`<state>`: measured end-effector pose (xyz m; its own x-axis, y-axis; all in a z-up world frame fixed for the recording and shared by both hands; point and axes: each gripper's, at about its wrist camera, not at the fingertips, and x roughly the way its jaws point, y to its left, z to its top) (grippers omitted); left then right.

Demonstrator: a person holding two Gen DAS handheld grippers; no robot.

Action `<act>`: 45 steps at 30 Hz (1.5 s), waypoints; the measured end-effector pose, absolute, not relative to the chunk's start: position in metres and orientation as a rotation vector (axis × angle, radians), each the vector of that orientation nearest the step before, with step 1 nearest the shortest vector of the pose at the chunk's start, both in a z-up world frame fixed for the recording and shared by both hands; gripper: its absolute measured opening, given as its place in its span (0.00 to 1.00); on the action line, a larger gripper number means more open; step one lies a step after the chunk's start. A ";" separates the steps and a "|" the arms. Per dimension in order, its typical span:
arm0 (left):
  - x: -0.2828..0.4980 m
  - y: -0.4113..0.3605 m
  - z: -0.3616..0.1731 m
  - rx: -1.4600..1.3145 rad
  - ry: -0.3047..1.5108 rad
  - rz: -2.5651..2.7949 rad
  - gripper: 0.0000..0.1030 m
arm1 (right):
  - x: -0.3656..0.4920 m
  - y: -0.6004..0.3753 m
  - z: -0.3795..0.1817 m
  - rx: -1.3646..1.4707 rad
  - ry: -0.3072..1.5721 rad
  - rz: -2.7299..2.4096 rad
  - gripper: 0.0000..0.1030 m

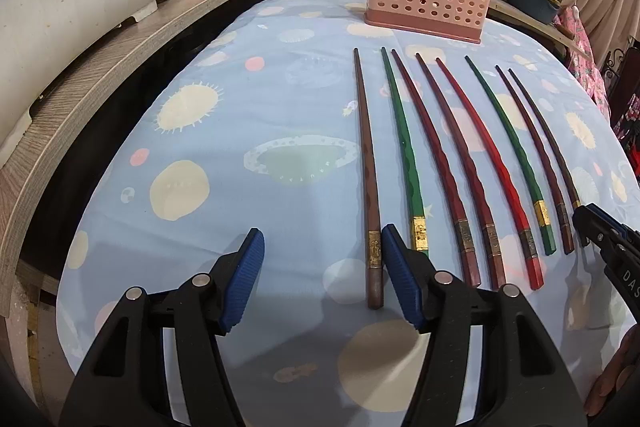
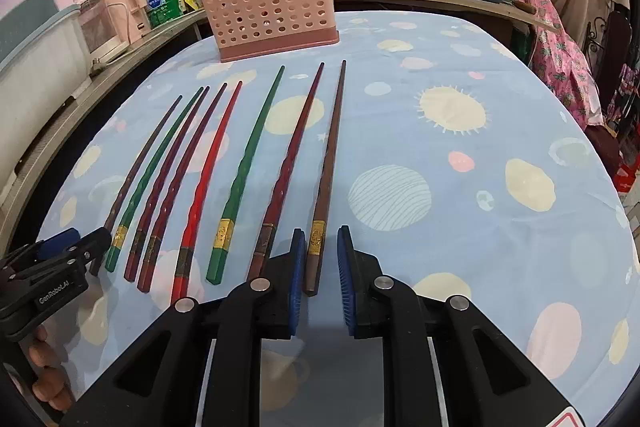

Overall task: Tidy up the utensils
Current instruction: 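Close the left tool on a brown chopstick while the right tool grasps another brown chopstick, then lift both brown chopsticks upright and carry them over the pink basket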

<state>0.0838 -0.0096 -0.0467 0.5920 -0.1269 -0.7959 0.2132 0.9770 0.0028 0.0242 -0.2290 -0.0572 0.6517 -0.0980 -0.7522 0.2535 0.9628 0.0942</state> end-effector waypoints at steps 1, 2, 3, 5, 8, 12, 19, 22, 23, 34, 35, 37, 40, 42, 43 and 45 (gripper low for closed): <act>0.083 -0.010 -0.047 0.102 0.912 -0.196 0.56 | 0.024 -0.228 -0.057 0.194 0.839 -0.203 0.16; 0.083 -0.010 -0.047 0.103 0.910 -0.195 0.56 | 0.024 -0.228 -0.057 0.193 0.839 -0.203 0.16; 0.083 -0.010 -0.047 0.104 0.908 -0.195 0.56 | 0.024 -0.229 -0.057 0.193 0.839 -0.204 0.16; 0.083 -0.010 -0.047 0.104 0.906 -0.195 0.56 | 0.024 -0.229 -0.057 0.195 0.838 -0.202 0.16; 0.083 -0.010 -0.048 0.106 0.905 -0.196 0.55 | 0.024 -0.230 -0.057 0.205 0.837 -0.198 0.15; 0.082 -0.013 -0.047 0.114 0.904 -0.204 0.49 | 0.024 -0.231 -0.057 0.209 0.836 -0.196 0.15; 0.080 -0.018 -0.046 0.120 0.911 -0.228 0.33 | 0.024 -0.232 -0.057 0.220 0.835 -0.196 0.14; 0.079 -0.020 -0.045 0.125 0.915 -0.238 0.22 | 0.024 -0.233 -0.057 0.225 0.834 -0.197 0.13; 0.079 -0.020 -0.045 0.124 0.916 -0.240 0.20 | 0.024 -0.234 -0.058 0.227 0.834 -0.196 0.12; 0.086 -0.018 -0.043 0.103 0.952 -0.253 0.07 | 0.023 -0.240 -0.057 0.255 0.842 -0.181 0.07; 0.087 -0.017 -0.041 0.094 0.956 -0.255 0.07 | 0.022 -0.241 -0.056 0.263 0.843 -0.176 0.07; 0.088 -0.016 -0.037 0.085 0.953 -0.255 0.07 | 0.020 -0.242 -0.053 0.265 0.839 -0.174 0.07; 0.091 -0.012 -0.026 0.059 0.944 -0.261 0.07 | 0.018 -0.245 -0.044 0.275 0.820 -0.168 0.07; 0.092 -0.010 -0.016 0.046 0.932 -0.264 0.07 | 0.016 -0.248 -0.036 0.282 0.799 -0.167 0.07; 0.093 -0.009 -0.012 0.039 0.925 -0.266 0.07 | 0.016 -0.249 -0.030 0.284 0.786 -0.167 0.07; 0.095 -0.006 0.000 0.023 0.906 -0.270 0.07 | 0.015 -0.252 -0.018 0.289 0.758 -0.165 0.07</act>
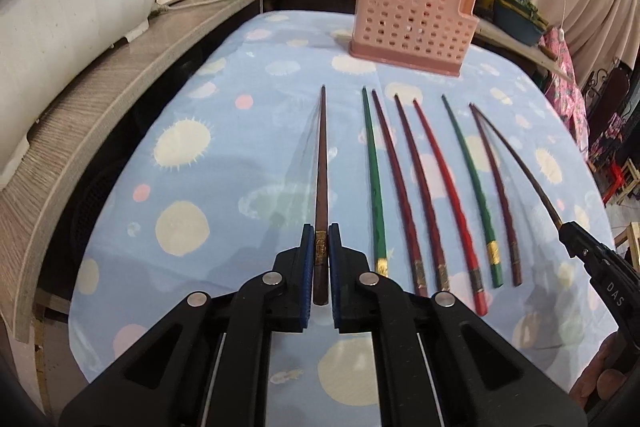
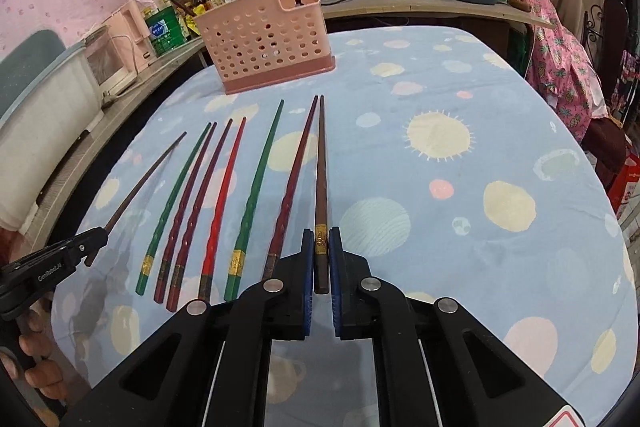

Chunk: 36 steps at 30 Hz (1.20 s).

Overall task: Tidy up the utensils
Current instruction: 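Lift both brown chopsticks upright and carry them over the pink basket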

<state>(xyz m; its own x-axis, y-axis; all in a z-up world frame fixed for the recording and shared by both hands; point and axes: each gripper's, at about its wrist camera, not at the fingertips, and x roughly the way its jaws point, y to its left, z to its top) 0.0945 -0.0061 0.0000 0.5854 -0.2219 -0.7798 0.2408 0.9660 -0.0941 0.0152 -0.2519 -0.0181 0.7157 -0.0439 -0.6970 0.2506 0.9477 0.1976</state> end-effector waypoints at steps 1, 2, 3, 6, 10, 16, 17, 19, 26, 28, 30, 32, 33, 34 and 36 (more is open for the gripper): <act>0.096 -0.005 0.006 0.016 0.897 -0.271 0.07 | 0.015 -0.254 -0.012 0.293 0.745 -0.165 0.07; 0.097 -0.004 0.012 0.009 0.888 -0.273 0.07 | 0.015 -0.256 -0.006 0.298 0.731 -0.164 0.07; 0.099 -0.004 0.018 0.002 0.879 -0.275 0.07 | 0.015 -0.258 0.001 0.301 0.716 -0.165 0.07; 0.103 -0.003 0.038 -0.008 0.841 -0.278 0.07 | 0.018 -0.267 0.021 0.314 0.671 -0.165 0.07; 0.115 -0.003 0.063 -0.023 0.803 -0.283 0.07 | 0.025 -0.281 0.051 0.330 0.614 -0.164 0.07; 0.134 -0.010 0.103 -0.040 0.730 -0.296 0.07 | 0.040 -0.295 0.094 0.329 0.527 -0.160 0.07; 0.136 -0.012 0.108 -0.040 0.719 -0.296 0.07 | 0.043 -0.296 0.100 0.326 0.516 -0.158 0.07; 0.144 -0.015 0.121 -0.043 0.697 -0.298 0.07 | 0.050 -0.299 0.113 0.322 0.496 -0.152 0.07; 0.170 -0.027 0.170 -0.058 0.627 -0.329 0.07 | 0.072 -0.303 0.158 0.312 0.423 -0.114 0.07; 0.176 -0.031 0.182 -0.063 0.608 -0.340 0.07 | 0.079 -0.303 0.171 0.312 0.401 -0.099 0.07; 0.183 -0.034 0.198 -0.078 0.584 -0.350 0.07 | 0.087 -0.302 0.184 0.314 0.378 -0.083 0.07; 0.188 -0.035 0.212 -0.091 0.558 -0.357 0.07 | 0.096 -0.302 0.197 0.320 0.352 -0.071 0.07; 0.193 -0.037 0.221 -0.097 0.536 -0.355 0.07 | 0.101 -0.301 0.204 0.323 0.337 -0.066 0.07; 0.197 -0.039 0.229 -0.102 0.517 -0.352 0.07 | 0.107 -0.302 0.211 0.328 0.320 -0.060 0.07; 0.205 -0.043 0.244 -0.116 0.482 -0.350 0.07 | 0.120 -0.303 0.223 0.337 0.292 -0.054 0.07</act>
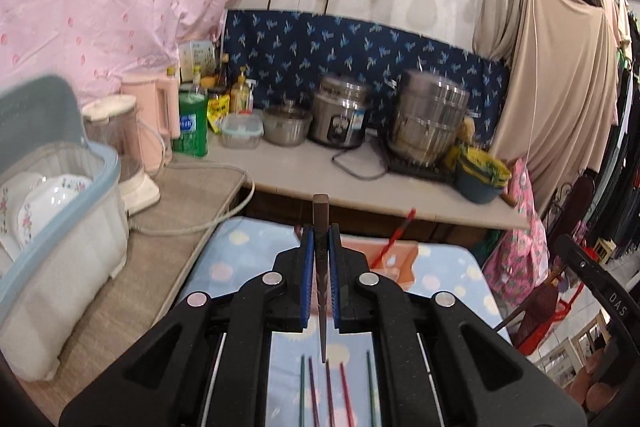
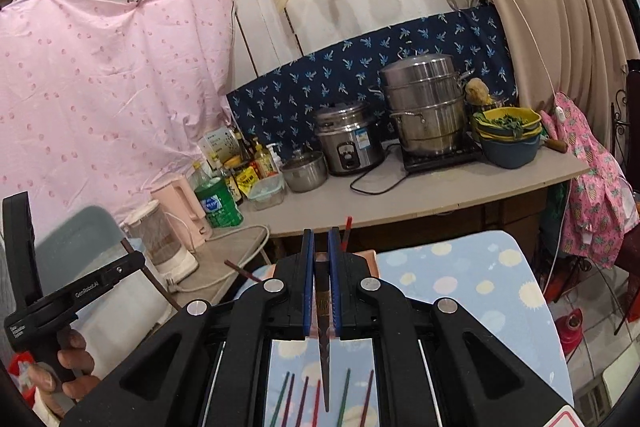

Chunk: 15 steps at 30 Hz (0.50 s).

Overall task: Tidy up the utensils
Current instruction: 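Lift both brown chopsticks upright and carry them over the pink basket, then lower the brown chopsticks into the basket and open both tools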

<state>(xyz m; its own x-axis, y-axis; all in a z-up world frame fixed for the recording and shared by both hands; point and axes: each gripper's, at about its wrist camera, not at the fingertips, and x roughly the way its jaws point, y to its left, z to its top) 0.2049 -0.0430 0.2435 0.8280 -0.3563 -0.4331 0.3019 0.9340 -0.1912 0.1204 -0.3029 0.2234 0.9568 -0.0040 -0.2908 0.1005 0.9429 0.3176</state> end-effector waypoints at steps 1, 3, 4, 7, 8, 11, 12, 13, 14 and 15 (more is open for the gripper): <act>0.209 -0.046 0.249 -0.122 0.466 -0.349 0.07 | 0.127 -0.304 0.229 0.339 0.280 -0.052 0.07; 0.220 -0.052 0.262 -0.132 0.426 -0.342 0.07 | 0.145 -0.305 0.240 0.342 0.262 -0.054 0.07; 0.227 -0.056 0.268 -0.137 0.408 -0.338 0.07 | 0.155 -0.306 0.245 0.346 0.251 -0.054 0.07; 0.246 -0.065 0.282 -0.153 0.368 -0.334 0.07 | 0.181 -0.309 0.256 0.355 0.229 -0.061 0.07; 0.253 -0.068 0.285 -0.157 0.358 -0.332 0.07 | 0.189 -0.311 0.259 0.360 0.225 -0.064 0.07; 0.276 -0.076 0.289 -0.166 0.353 -0.320 0.07 | 0.212 -0.317 0.262 0.373 0.217 -0.075 0.07; 0.280 -0.079 0.289 -0.166 0.355 -0.317 0.07 | 0.219 -0.318 0.261 0.375 0.215 -0.075 0.07; 0.286 -0.082 0.287 -0.164 0.360 -0.313 0.07 | 0.226 -0.320 0.260 0.378 0.213 -0.077 0.07; 0.290 -0.085 0.285 -0.161 0.364 -0.310 0.07 | 0.232 -0.321 0.259 0.378 0.213 -0.079 0.07; 0.295 -0.088 0.281 -0.156 0.369 -0.308 0.07 | 0.238 -0.323 0.257 0.379 0.213 -0.081 0.07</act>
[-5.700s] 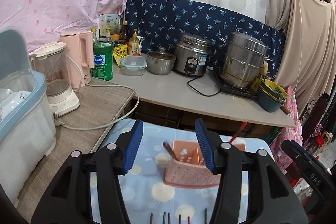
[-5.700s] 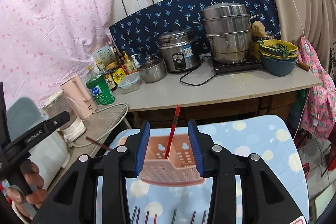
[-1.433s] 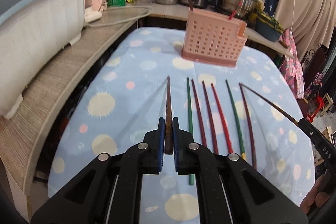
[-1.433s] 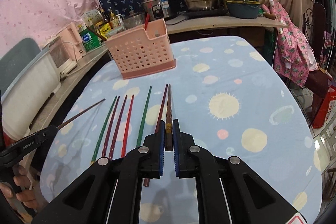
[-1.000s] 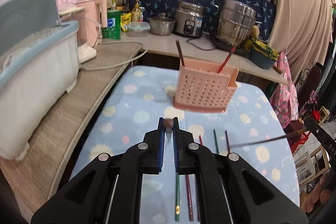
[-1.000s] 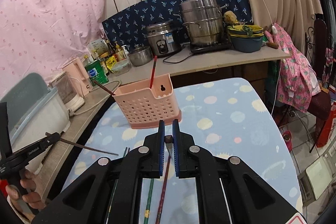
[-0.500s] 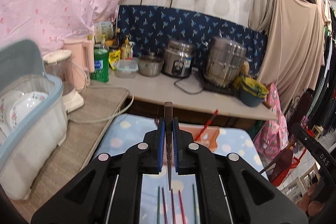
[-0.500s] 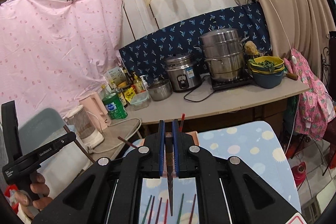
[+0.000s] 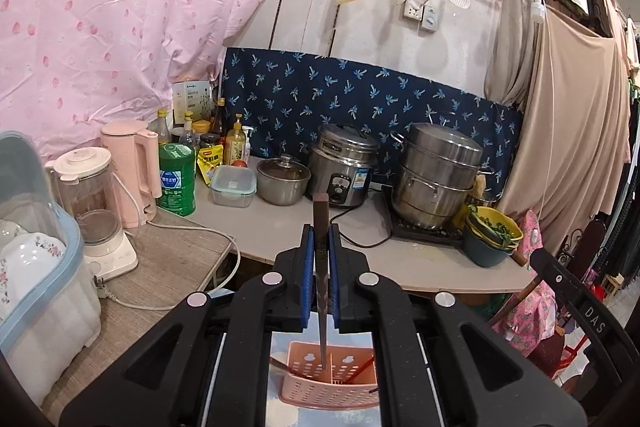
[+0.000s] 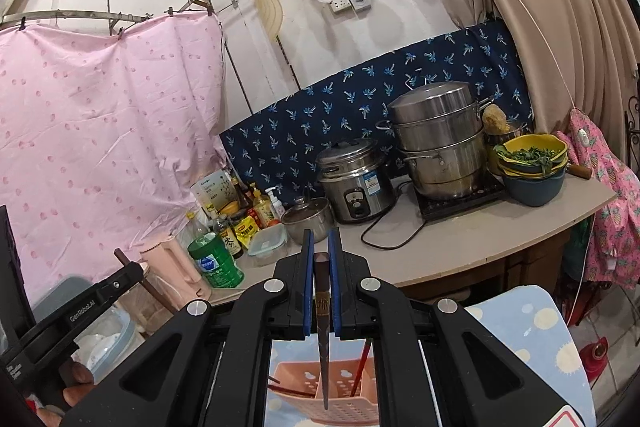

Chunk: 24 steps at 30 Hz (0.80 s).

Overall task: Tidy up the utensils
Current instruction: 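Lower the brown chopsticks into the basket and open both tools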

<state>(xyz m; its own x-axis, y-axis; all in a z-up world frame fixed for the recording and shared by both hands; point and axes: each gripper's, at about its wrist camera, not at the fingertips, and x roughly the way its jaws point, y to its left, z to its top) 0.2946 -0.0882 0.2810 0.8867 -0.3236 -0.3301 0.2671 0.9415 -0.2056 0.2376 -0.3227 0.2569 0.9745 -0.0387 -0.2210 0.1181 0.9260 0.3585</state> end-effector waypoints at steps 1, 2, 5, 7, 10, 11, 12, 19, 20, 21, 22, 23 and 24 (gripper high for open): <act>0.299 -0.091 0.277 -0.153 0.376 -0.305 0.07 | 0.243 -0.324 0.254 0.380 0.213 -0.083 0.07; 0.304 -0.094 0.272 -0.150 0.385 -0.305 0.07 | 0.248 -0.325 0.251 0.382 0.215 -0.084 0.07; 0.314 -0.099 0.258 -0.144 0.407 -0.306 0.07 | 0.260 -0.327 0.239 0.378 0.225 -0.086 0.07; 0.319 -0.103 0.248 -0.140 0.425 -0.307 0.07 | 0.267 -0.328 0.231 0.368 0.234 -0.092 0.07; 0.325 -0.107 0.233 -0.135 0.449 -0.309 0.07 | 0.272 -0.330 0.217 0.367 0.258 -0.094 0.07; 0.326 -0.107 0.229 -0.134 0.457 -0.309 0.07 | 0.274 -0.330 0.212 0.367 0.266 -0.093 0.07; 0.328 -0.108 0.225 -0.134 0.464 -0.310 0.07 | 0.275 -0.331 0.207 0.365 0.275 -0.094 0.07; 0.333 -0.109 0.201 -0.123 0.514 -0.304 0.07 | 0.280 -0.327 0.176 0.364 0.344 -0.083 0.07; 0.333 -0.109 0.198 -0.120 0.522 -0.301 0.07 | 0.280 -0.325 0.172 0.359 0.350 -0.083 0.07; 0.334 -0.109 0.195 -0.116 0.531 -0.296 0.07 | 0.281 -0.324 0.170 0.354 0.356 -0.085 0.07; 0.334 -0.109 0.192 -0.115 0.538 -0.294 0.07 | 0.280 -0.322 0.168 0.350 0.363 -0.082 0.07; 0.334 -0.108 0.190 -0.115 0.543 -0.293 0.08 | 0.280 -0.321 0.166 0.348 0.367 -0.081 0.07; 0.334 -0.106 0.187 -0.116 0.546 -0.291 0.08 | 0.279 -0.320 0.164 0.345 0.368 -0.085 0.07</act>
<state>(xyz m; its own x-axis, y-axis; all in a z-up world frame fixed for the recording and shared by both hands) 0.3339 -0.1062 0.1871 0.8147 -0.3030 -0.4944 0.2419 0.9525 -0.1851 0.2786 -0.3201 0.1640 0.9303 -0.0194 -0.3663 0.1435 0.9383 0.3147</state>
